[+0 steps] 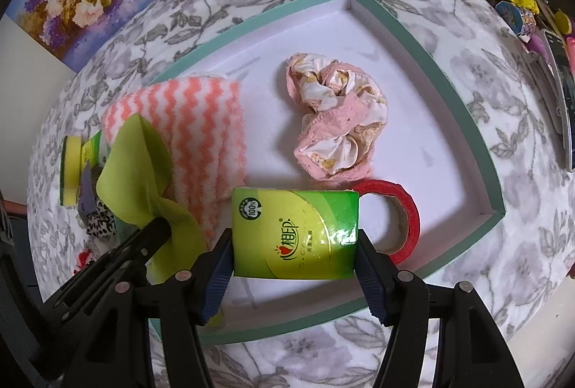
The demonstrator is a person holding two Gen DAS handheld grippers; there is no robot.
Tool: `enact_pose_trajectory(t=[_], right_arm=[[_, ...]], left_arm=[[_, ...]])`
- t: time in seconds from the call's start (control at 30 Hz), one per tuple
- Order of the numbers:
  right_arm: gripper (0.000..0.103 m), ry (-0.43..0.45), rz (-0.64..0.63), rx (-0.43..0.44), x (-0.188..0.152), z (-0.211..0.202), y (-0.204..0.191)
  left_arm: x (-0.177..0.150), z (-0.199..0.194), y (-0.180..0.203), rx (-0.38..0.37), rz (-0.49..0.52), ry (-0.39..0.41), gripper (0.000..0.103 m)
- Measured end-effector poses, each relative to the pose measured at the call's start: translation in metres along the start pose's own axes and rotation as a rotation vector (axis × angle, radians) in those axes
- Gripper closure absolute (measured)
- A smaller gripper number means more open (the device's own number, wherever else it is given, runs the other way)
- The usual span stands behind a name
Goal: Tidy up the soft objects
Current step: 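Carry the lime cloth and yellow-green packet into the tray and open both tools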
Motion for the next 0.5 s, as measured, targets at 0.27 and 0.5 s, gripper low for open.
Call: enact_pose_trajectory(t=[0.27, 0.5], right_arm=[[0.029, 0.046, 0.027, 0.024, 0.004, -0.020, 0.004], [0.027, 0.061, 0.040, 0.034, 0.005, -0.026, 0.007]], left_arm=[[0.009, -0.031, -0.006, -0.007, 0.003, 0.045, 0.063], [0.016, -0.051, -0.026, 0.034, -0.042, 0.088, 0.051]])
Point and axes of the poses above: each gripper's, at about its wrist camera, not at the fingertips, and z roughly the way its jaws point, y to its right, x to its top, the point moved 6 cm from there along z, roughly the way its jaws point, and after that the axes turned 7 degrees about z, right-handed, at the moved point
